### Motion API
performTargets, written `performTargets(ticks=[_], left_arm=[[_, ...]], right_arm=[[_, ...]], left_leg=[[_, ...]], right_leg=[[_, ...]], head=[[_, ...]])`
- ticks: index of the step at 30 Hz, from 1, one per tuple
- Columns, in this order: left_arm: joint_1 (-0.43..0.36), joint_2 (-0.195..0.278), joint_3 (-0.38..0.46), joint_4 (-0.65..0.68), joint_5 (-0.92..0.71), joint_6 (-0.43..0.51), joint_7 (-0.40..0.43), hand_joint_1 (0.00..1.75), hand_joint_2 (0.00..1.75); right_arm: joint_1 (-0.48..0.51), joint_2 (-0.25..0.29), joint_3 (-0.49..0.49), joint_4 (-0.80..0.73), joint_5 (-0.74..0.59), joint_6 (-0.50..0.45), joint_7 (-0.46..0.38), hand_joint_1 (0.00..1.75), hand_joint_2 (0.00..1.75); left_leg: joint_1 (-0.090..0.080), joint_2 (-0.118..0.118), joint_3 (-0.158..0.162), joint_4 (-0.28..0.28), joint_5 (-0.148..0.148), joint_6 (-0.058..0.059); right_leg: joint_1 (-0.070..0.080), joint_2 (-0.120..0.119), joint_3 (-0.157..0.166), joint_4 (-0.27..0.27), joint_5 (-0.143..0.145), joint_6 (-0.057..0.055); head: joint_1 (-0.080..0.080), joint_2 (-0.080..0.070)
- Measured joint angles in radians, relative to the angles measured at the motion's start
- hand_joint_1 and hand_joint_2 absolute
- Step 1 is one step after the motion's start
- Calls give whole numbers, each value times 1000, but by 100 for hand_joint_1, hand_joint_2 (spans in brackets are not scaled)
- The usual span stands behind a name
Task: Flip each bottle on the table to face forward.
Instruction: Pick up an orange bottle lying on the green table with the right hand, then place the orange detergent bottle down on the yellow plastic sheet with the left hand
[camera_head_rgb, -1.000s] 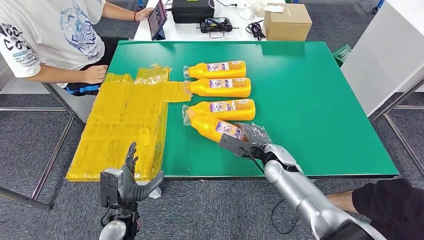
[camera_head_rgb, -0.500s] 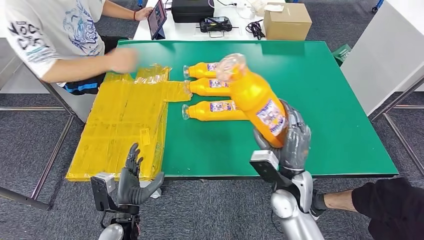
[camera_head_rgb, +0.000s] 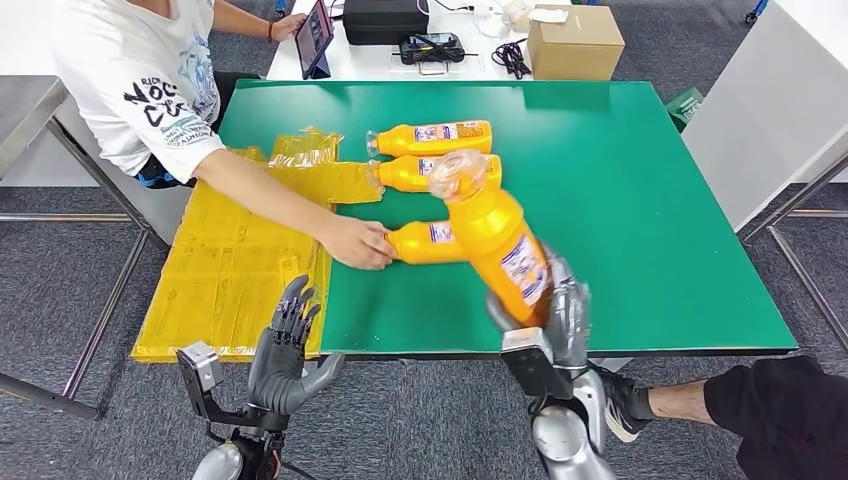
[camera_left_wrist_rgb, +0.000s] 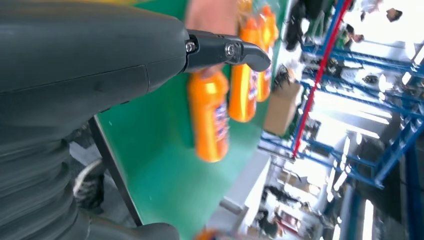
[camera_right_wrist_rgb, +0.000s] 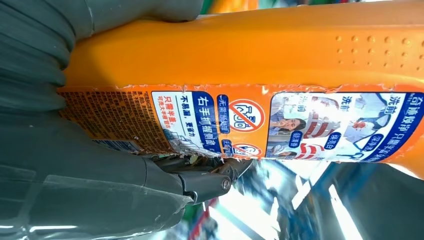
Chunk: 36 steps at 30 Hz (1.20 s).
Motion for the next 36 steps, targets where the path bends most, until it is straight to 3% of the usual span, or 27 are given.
performTargets(ticks=[7, 18, 36], left_arm=[[-7, 15, -31, -18, -3, -40, 6, 0, 175], [-36, 21, -61, 0, -21, -62, 12, 0, 175], [-35, 23, -24, 52, -16, -42, 39, 0, 175]], right_arm=[[3, 63, 46, 137, -7, 65, -33, 175, 175], [-67, 138, 226, 381, 62, 102, -23, 175, 175], [-166, 150, 345, 607, 116, 112, 27, 175, 175]], left_leg=[[0, 0, 0, 0, 0, 0], [0, 0, 0, 0, 0, 0], [0, 0, 0, 0, 0, 0]], right_leg=[[0, 0, 0, 0, 0, 0], [0, 0, 0, 0, 0, 0], [0, 0, -1, 0, 0, 0]], head=[[0, 0], [0, 0], [0, 0]])
